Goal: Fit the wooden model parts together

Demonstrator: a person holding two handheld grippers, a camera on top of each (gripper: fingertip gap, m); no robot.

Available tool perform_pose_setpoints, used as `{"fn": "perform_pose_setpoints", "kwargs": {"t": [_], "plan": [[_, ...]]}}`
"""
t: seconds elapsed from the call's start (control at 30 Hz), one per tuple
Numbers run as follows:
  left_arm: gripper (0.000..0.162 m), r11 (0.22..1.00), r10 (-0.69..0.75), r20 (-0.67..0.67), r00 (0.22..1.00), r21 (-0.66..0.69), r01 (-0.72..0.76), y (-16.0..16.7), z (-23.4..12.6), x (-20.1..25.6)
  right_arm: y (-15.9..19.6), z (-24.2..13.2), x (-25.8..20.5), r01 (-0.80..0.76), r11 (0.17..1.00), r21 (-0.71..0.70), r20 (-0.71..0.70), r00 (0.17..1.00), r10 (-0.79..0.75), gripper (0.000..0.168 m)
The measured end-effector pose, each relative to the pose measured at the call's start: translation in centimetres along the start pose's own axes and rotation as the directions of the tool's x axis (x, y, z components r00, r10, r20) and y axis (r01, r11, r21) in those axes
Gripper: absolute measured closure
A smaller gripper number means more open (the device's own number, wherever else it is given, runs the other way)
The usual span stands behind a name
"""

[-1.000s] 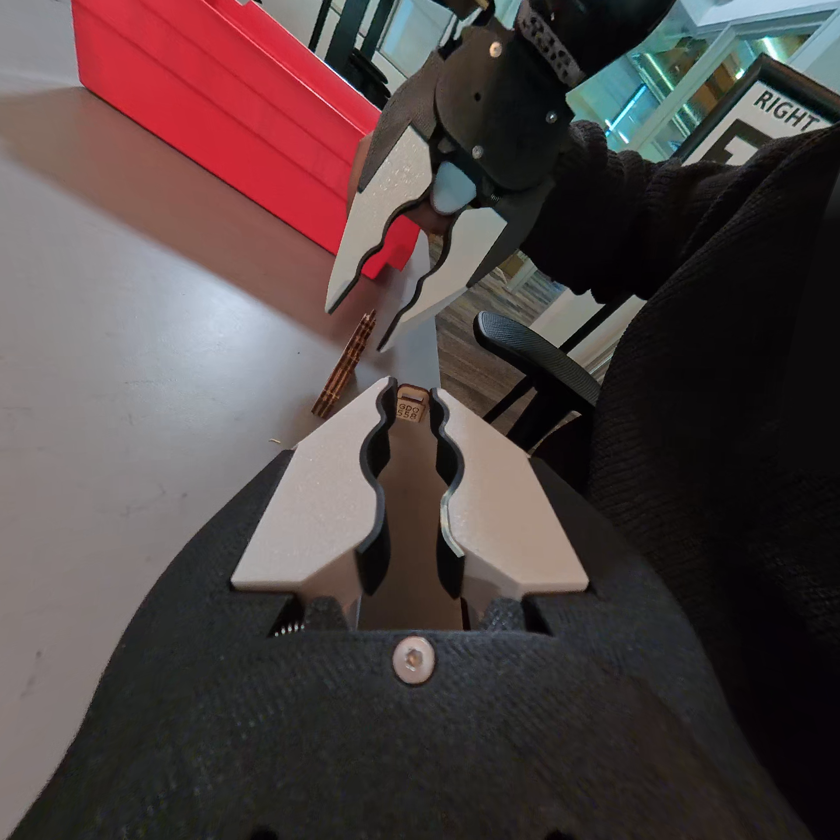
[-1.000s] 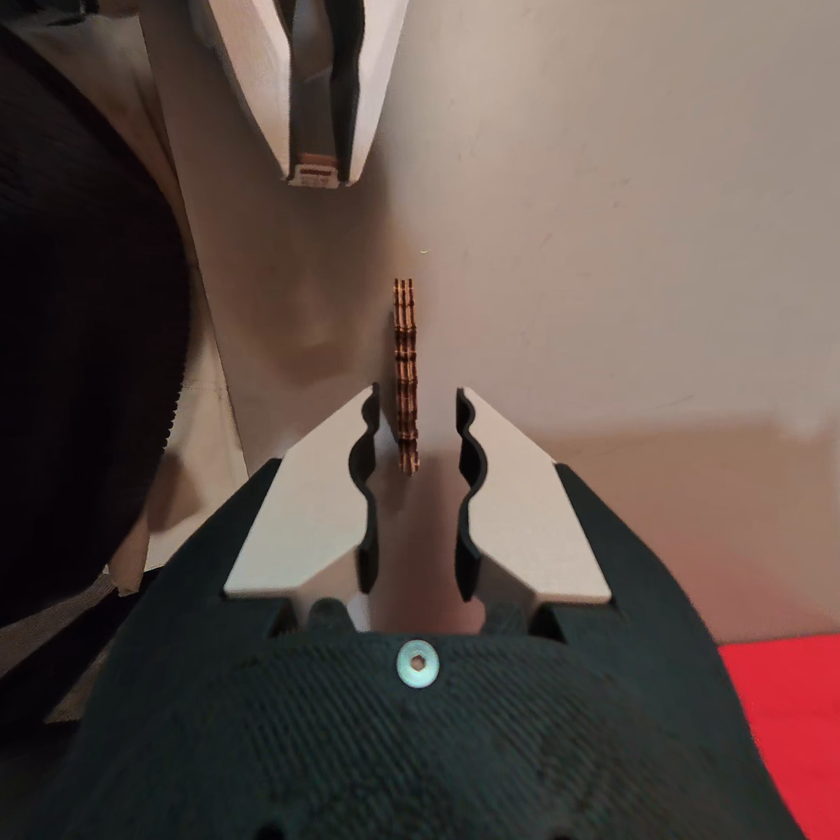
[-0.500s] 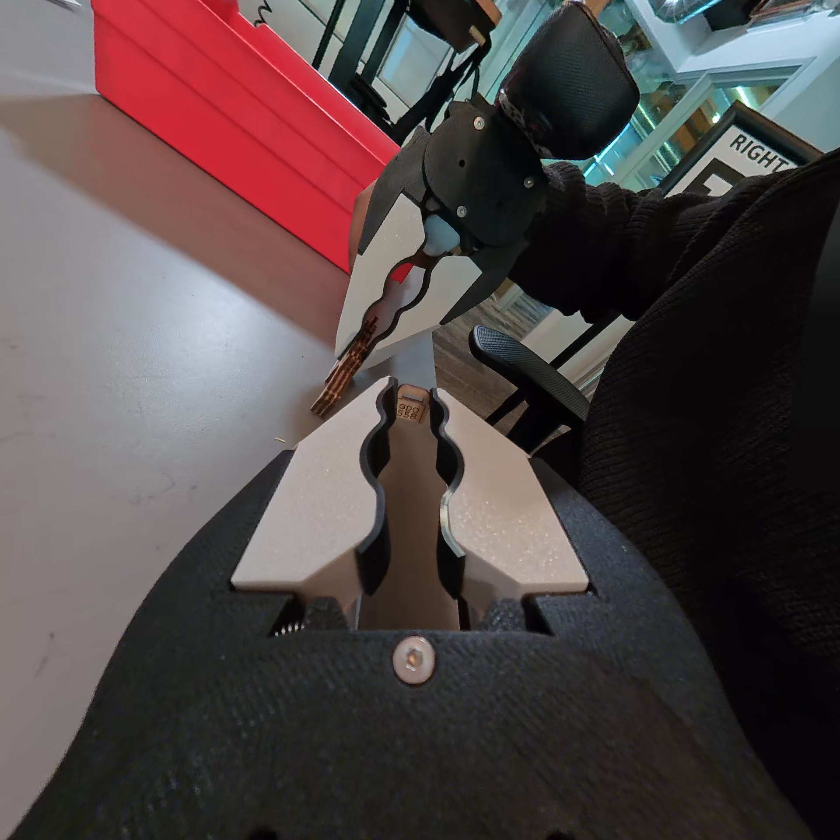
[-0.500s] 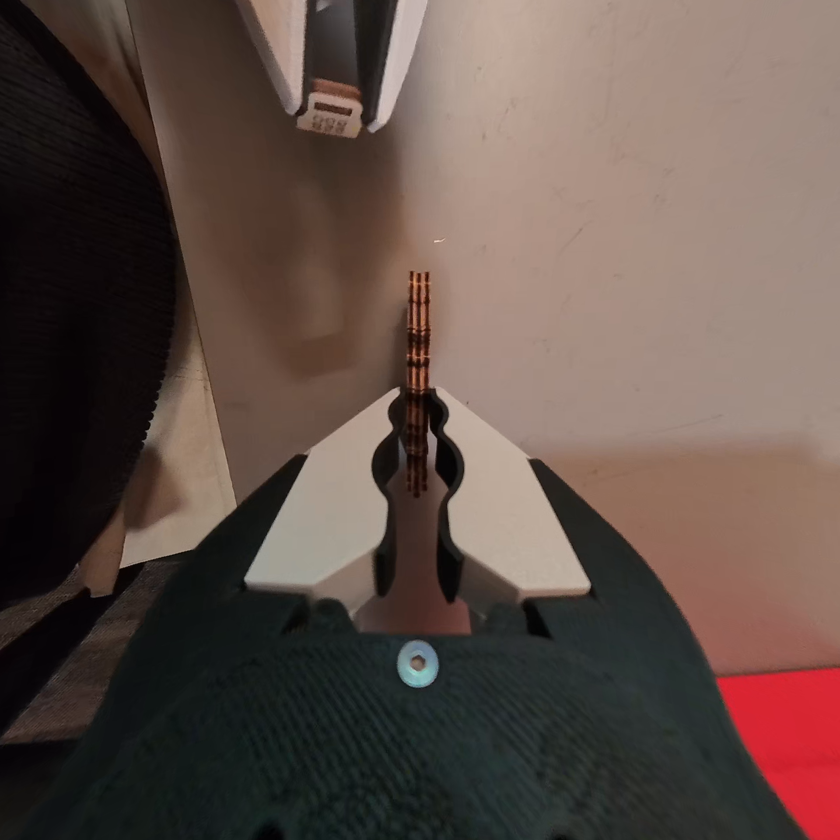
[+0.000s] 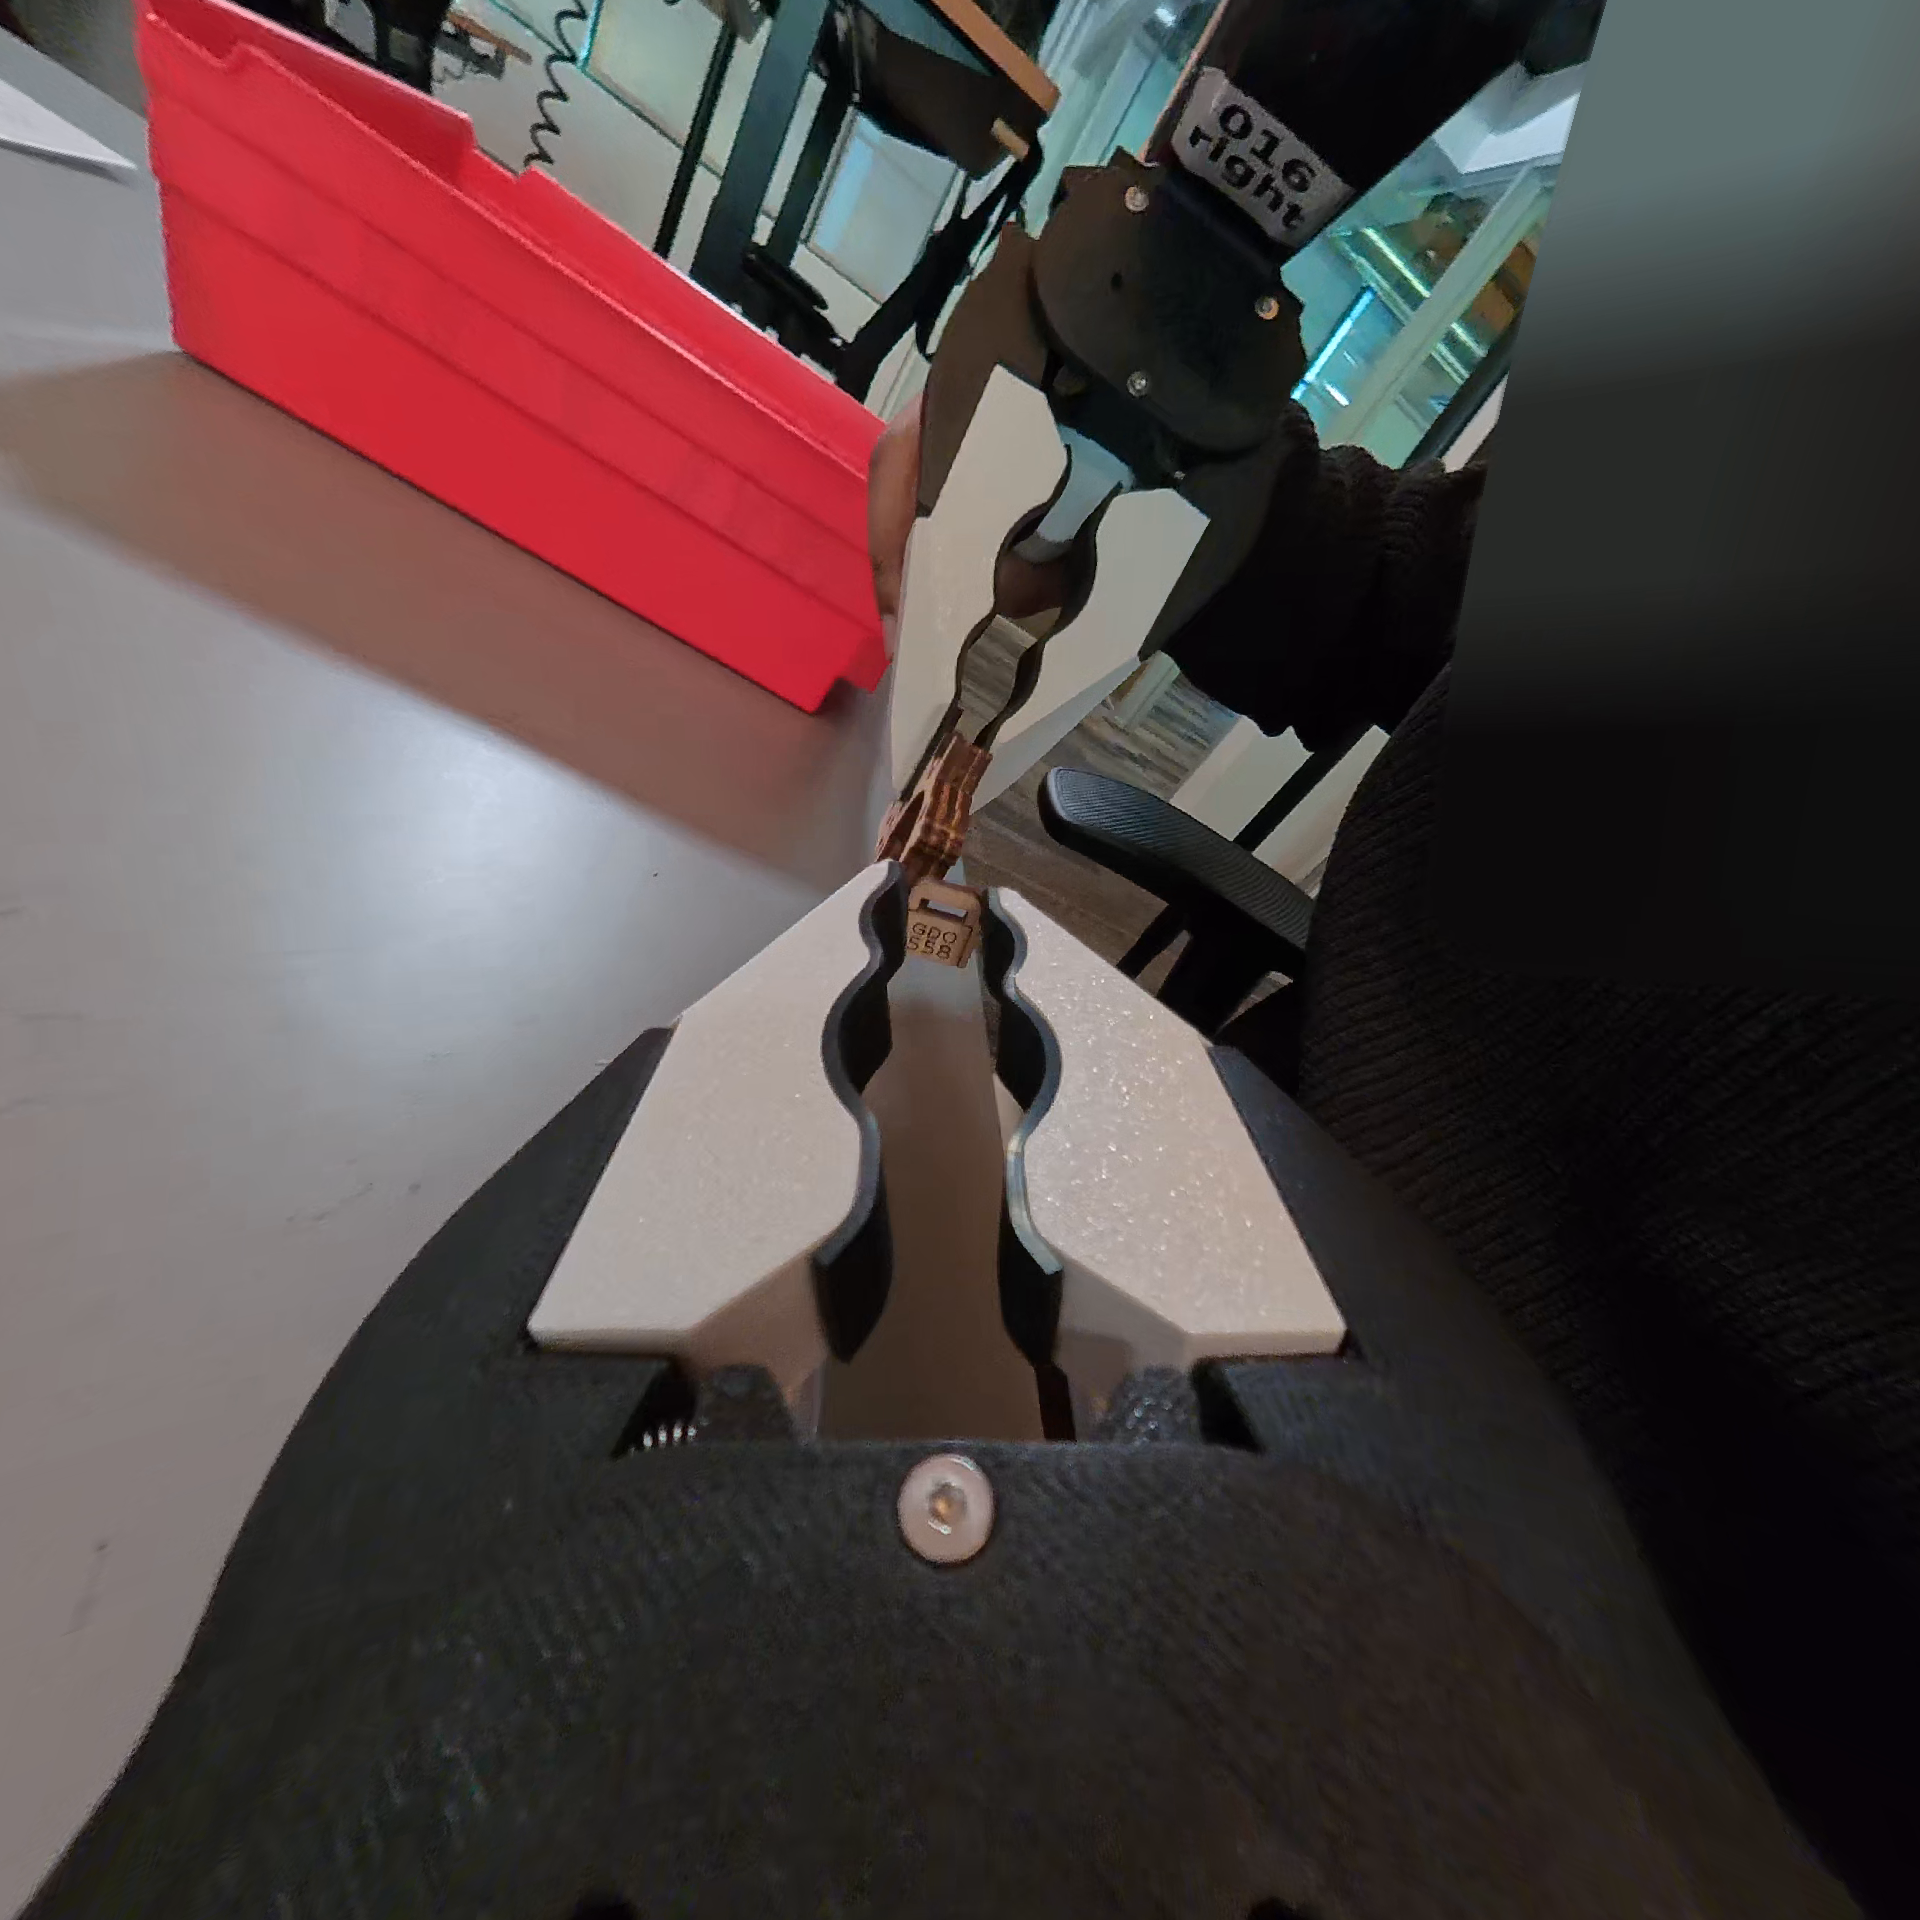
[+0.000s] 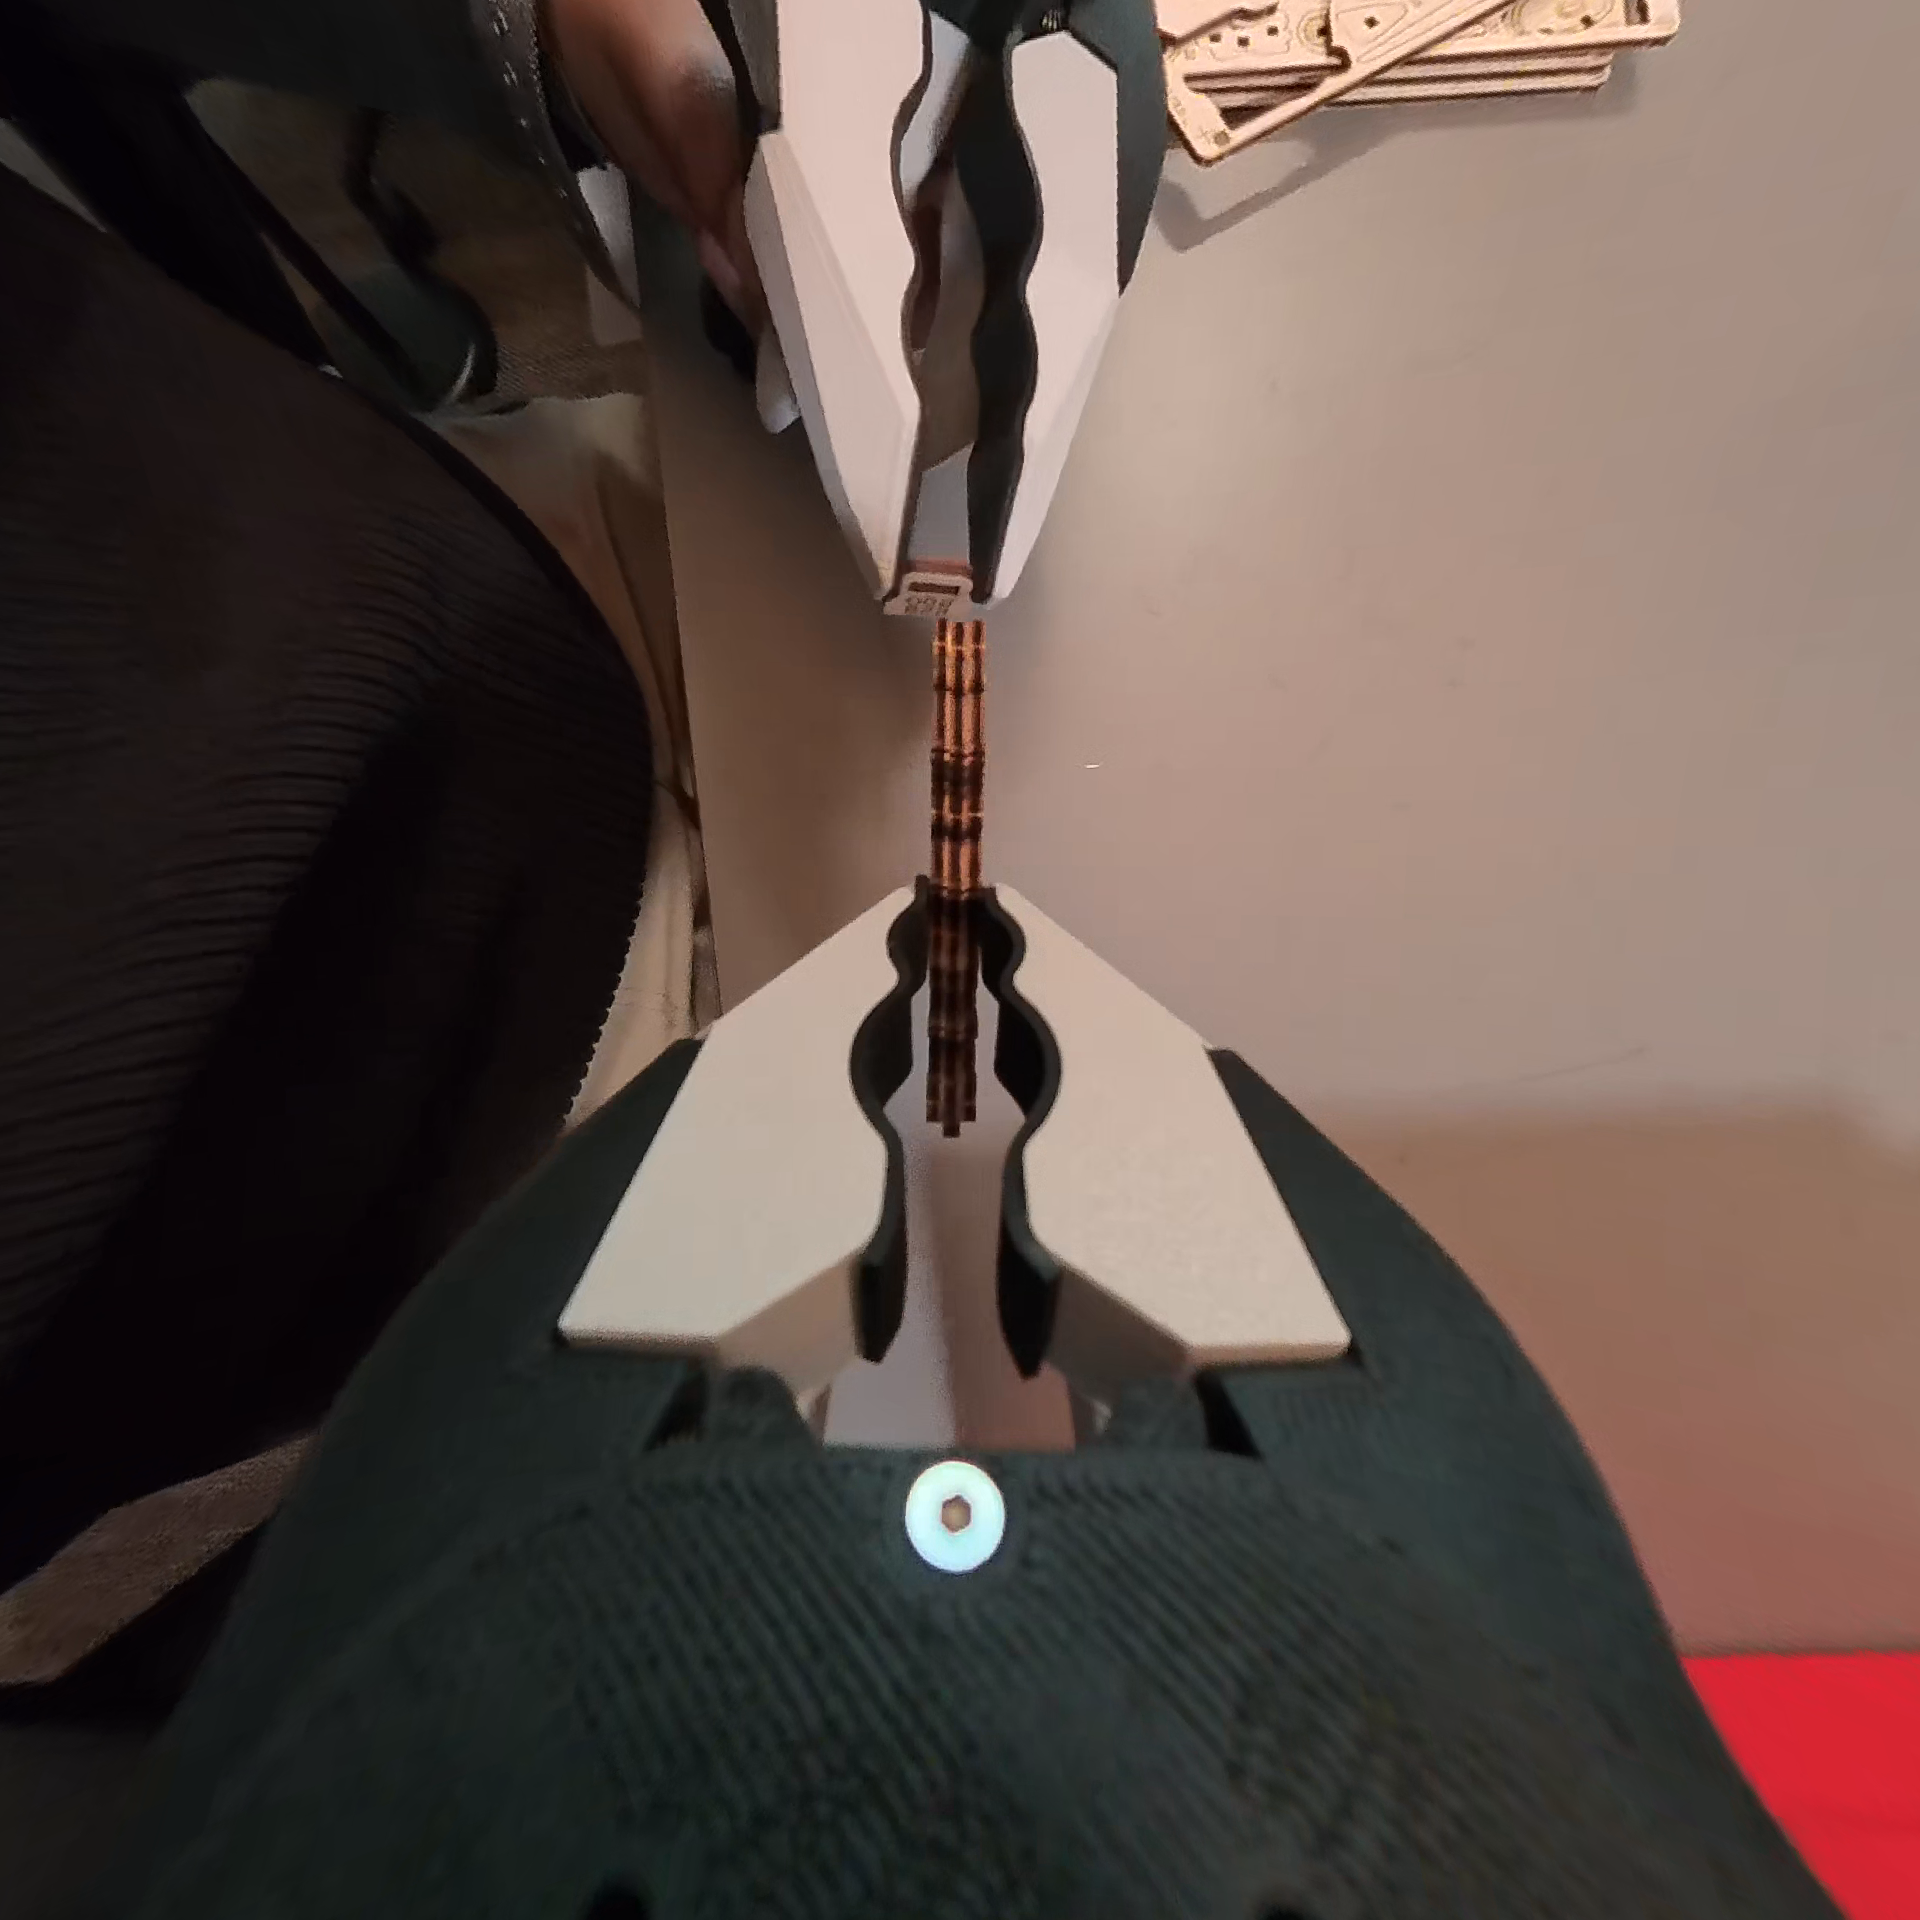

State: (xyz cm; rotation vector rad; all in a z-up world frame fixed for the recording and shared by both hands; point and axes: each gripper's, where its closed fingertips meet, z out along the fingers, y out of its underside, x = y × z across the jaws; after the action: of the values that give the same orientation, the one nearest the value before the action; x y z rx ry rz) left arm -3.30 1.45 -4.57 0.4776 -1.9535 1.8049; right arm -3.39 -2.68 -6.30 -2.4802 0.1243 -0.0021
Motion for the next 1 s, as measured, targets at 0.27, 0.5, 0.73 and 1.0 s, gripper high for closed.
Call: {"fn": "perform_pose_setpoints", "kwargs": {"t": [0.27,0.5,0.73,1.0], "plan": [[0.151,1.0,0.028,-0.018,0.999,-0.005,-0.028,0.1,0.3,0.7,-0.3,0.2,-0.9,0.007,1.0,0.006,0.035,0.999,-0.007,0.161],[0.151,0.999,0.048,-0.025,0.999,-0.007,-0.048,0.1,0.3,1.0,-0.4,0.3,-1.1,-0.013,1.0,-0.003,0.059,0.998,0.013,0.161],[0.151,0.998,0.061,-0.013,0.998,-0.02,-0.061,0.3,0.3,0.9,-0.3,0.4,-1.2,-0.007,1.0,-0.02,0.063,0.998,0.008,0.161],[0.151,0.997,0.071,-0.01,0.997,-0.027,-0.072,0.4,0.5,0.9,0.0,0.7,-1.3,0.003,0.999,-0.038,0.059,0.998,0.0,0.161]]}}
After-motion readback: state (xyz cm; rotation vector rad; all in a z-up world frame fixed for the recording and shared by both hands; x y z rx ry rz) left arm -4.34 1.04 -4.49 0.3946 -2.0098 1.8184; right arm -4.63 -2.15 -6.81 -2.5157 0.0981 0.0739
